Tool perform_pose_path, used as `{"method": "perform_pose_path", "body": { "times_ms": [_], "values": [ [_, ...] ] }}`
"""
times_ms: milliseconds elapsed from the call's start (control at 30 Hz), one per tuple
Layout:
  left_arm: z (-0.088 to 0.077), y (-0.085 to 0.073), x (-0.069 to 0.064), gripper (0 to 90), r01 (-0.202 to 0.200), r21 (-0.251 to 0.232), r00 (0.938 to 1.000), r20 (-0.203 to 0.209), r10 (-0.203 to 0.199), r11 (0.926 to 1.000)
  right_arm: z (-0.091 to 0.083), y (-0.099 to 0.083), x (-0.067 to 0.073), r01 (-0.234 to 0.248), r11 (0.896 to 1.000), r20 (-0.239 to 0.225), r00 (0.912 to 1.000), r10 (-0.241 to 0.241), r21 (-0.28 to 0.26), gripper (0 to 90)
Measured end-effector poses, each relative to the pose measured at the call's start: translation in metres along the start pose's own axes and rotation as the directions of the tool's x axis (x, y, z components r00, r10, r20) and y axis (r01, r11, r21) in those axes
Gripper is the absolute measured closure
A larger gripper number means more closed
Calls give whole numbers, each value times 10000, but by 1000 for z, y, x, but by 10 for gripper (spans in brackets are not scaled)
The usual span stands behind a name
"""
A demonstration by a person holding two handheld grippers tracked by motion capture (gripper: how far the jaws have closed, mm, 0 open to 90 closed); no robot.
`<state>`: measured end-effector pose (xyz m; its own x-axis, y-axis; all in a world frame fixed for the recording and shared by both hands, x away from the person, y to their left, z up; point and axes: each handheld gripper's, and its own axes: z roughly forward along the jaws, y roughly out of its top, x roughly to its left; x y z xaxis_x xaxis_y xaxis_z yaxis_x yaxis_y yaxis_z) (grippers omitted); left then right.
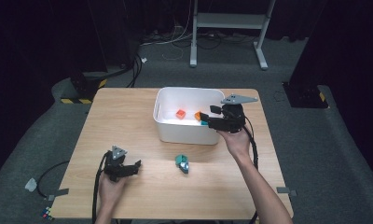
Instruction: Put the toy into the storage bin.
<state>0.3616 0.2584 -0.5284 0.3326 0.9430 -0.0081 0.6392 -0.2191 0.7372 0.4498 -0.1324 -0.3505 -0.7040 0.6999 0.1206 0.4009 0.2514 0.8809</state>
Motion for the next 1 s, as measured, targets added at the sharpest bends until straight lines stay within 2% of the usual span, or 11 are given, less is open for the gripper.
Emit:
{"method": "perform_pose_path", "body": {
  "times_ms": [267,433,667,833,1000],
  "values": [
    [0,0,0,165,-2,0,10000,-2,2,10000,-14,-14,6,13,9998,-154,9999,-16,-207,428],
    [0,0,0,164,0,1,10000,1,0,10000,-25,-27,10,140,9990,60,9999,-138,-427,434],
    [0,0,0,164,-9,2,10000,-7,9,10000,-35,-43,15,169,9989,31,9999,-168,-447,434],
    [0,0,0,164,-7,4,10000,-7,7,10000,-35,-60,22,277,9991,-61,9996,-279,-327,434],
    [0,0,0,164,-8,4,10000,-7,8,10000,-31,-76,28,189,9997,-196,9996,-192,-162,434]
  ]
}}
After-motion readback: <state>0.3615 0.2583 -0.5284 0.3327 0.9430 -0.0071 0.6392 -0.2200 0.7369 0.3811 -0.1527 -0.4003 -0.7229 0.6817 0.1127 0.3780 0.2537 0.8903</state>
